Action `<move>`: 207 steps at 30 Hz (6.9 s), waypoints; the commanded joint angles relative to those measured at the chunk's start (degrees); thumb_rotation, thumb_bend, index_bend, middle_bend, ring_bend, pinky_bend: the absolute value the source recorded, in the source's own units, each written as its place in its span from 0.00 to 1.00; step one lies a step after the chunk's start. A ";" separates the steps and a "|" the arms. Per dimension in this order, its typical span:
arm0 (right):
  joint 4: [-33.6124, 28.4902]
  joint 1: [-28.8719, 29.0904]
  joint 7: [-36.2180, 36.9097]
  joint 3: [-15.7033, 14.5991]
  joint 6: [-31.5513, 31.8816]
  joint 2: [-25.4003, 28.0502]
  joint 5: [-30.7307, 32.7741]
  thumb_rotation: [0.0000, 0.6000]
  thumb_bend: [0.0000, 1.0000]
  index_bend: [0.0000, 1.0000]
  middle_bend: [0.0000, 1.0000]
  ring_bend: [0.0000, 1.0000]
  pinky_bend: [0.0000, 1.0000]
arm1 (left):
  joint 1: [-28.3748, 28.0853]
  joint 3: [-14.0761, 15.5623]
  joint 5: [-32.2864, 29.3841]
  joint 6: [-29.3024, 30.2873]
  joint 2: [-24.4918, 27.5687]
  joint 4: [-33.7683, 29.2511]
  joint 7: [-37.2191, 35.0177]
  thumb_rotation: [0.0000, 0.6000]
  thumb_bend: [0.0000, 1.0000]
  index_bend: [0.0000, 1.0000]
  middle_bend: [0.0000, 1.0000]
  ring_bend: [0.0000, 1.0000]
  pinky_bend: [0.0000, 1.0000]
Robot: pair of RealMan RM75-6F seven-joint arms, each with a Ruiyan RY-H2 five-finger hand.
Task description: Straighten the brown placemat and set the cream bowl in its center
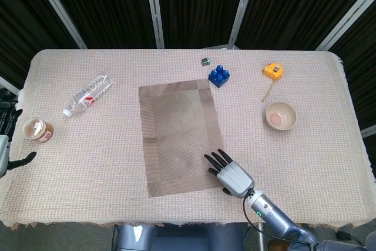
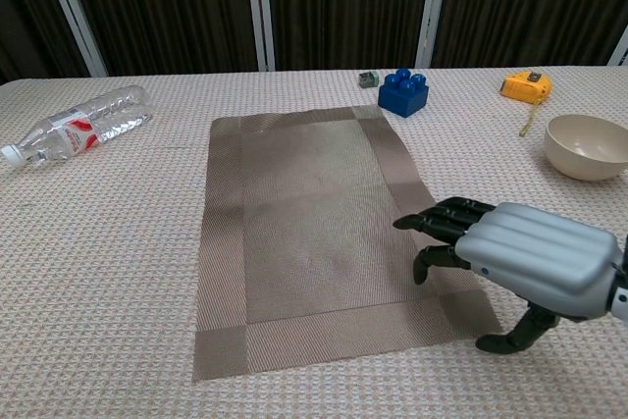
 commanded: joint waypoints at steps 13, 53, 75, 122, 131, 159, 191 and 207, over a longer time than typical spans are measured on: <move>6.43 0.17 2.51 -1.65 3.23 -3.00 -1.05 1.00 0.19 0.31 0.00 0.00 0.00 | 0.24 -0.50 -0.14 -0.21 0.26 -0.10 -0.66 1.00 0.19 0.00 0.00 0.00 0.00; 4.88 0.14 7.39 -6.96 13.21 1.20 -8.85 1.00 0.35 0.66 0.03 0.00 0.00 | 1.40 0.18 2.49 -0.03 1.44 -1.12 -2.98 1.00 0.19 0.00 0.00 0.00 0.00; 21.88 7.51 6.59 -6.77 18.65 18.36 -18.65 1.00 0.35 0.67 0.05 0.00 0.00 | 2.14 0.64 2.96 -0.16 2.16 -1.16 -4.24 1.00 0.19 0.00 0.00 0.00 0.00; -23.20 -14.44 9.95 2.49 29.01 23.36 15.44 1.00 0.00 0.00 0.00 0.00 0.00 | -23.35 -4.52 9.15 -24.04 -24.47 19.88 3.76 1.00 0.21 0.11 0.00 0.00 0.00; -21.29 -14.96 10.63 2.91 27.23 22.66 16.23 1.00 0.00 0.00 0.00 0.00 0.00 | -30.01 -5.69 5.64 -30.13 -37.09 34.78 2.28 1.00 0.22 0.22 0.00 0.00 0.00; -20.15 -16.36 13.06 5.56 26.82 23.15 16.10 1.00 0.00 0.00 0.00 0.00 0.00 | -36.00 -3.23 5.08 -33.48 -50.27 51.95 -0.04 1.00 0.27 0.28 0.00 0.00 0.00; -20.79 -17.45 14.72 6.64 26.80 23.93 14.54 1.00 0.00 0.00 0.00 0.00 0.00 | -37.10 -3.92 2.73 -31.30 -53.09 53.83 2.09 1.00 0.50 0.69 0.00 0.00 0.00; -22.80 -18.52 14.80 6.02 28.35 24.78 11.41 1.00 0.00 0.00 0.00 0.00 0.00 | -25.84 1.14 3.13 -19.68 -39.35 32.39 8.27 1.00 0.51 0.76 0.00 0.00 0.00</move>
